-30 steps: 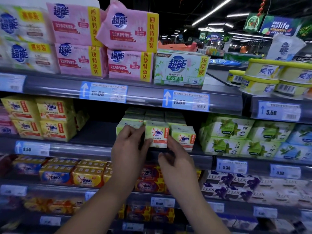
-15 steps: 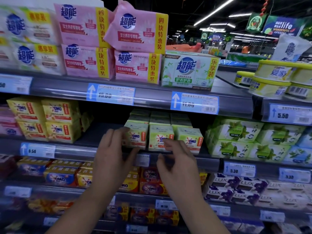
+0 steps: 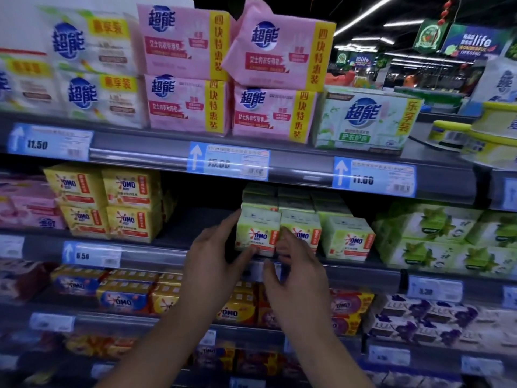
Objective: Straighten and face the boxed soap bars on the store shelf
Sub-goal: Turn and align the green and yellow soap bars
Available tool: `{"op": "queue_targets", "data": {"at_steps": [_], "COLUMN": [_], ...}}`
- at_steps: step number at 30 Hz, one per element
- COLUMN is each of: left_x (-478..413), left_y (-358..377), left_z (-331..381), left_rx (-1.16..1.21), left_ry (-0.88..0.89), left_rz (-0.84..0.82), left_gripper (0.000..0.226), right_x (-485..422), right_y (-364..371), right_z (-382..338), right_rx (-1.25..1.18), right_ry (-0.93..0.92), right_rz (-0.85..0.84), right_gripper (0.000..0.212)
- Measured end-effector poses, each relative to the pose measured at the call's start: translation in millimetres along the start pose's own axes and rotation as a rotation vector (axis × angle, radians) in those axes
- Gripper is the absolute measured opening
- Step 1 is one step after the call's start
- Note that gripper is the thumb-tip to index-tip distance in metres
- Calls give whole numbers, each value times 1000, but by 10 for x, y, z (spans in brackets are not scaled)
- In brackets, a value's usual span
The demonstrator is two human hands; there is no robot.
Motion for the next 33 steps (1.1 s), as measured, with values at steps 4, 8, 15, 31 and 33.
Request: {"op": "queue_targets", "data": {"at_steps": [4, 8, 15, 31, 33], "left_x": [30, 56, 126, 476, 509], "left_y": [-149, -195, -320, -563, -566], "left_z": [-1, 3, 72, 338, 404], "left_rx": [209, 502, 704, 604, 579], "left_ry": [17, -48, -169, -287, -242], "left_rz": [6, -121, -250, -100, -97], "left_gripper": [65, 59, 48, 55, 65], "right_x": [27, 58, 105, 119, 135], "right_y": [-23, -138, -268, -293, -262], "right_z": [-61, -132, -254, -92, -67], "right_rx": [-92, -276, -548, -896, -940], "right_ry": [-16, -34, -66, 86, 139], "right_rz": [85, 205, 174, 29, 32], "right_gripper": [59, 27, 19, 16, 18]}}
Point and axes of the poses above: each hand's wrist, its own x-axis away from the middle knuckle, its own y-axis out of the palm, z = x × y, the point moved 8 cm from there along -x, towards the middle knuckle, and after that the axes turned 10 degrees about -y, right-handed, at the moved point
